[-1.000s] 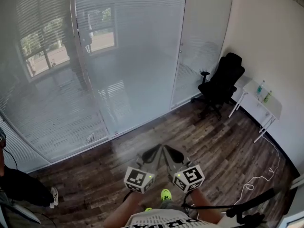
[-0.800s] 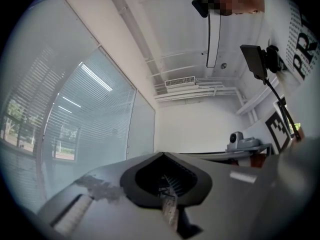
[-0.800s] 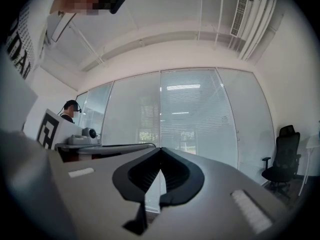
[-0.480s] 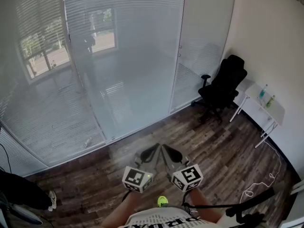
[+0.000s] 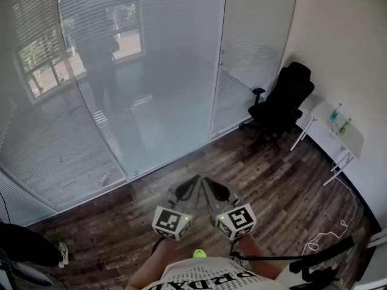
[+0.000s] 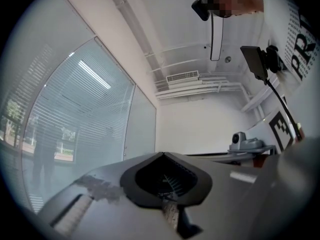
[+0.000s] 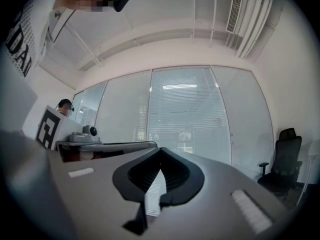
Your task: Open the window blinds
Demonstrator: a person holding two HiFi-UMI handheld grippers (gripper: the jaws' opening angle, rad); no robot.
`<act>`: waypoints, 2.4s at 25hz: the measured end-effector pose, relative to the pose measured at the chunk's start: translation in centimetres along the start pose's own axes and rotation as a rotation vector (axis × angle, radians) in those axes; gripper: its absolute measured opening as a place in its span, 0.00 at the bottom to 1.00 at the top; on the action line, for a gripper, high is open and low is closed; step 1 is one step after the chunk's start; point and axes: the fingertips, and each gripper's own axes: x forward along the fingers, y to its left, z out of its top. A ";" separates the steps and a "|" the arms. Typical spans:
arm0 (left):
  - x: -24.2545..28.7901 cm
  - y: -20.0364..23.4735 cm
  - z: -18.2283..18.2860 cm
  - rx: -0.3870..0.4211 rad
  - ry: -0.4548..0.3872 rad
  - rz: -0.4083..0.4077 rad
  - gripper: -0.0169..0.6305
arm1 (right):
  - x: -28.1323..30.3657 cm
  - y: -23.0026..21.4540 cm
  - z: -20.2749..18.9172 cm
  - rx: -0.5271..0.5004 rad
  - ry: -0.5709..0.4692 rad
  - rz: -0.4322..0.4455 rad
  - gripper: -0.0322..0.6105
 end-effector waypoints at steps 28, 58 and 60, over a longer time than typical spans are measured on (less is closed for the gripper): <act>14.0 1.3 -2.7 -0.025 0.035 -0.032 0.01 | 3.3 -14.0 0.0 0.044 -0.007 -0.040 0.06; 23.4 16.5 -3.5 -0.040 -0.004 -0.087 0.01 | 19.9 -21.4 -0.6 -0.012 -0.014 -0.102 0.06; 24.0 17.0 -4.0 -0.038 -0.002 -0.089 0.01 | 20.5 -21.9 -1.0 -0.019 -0.011 -0.106 0.06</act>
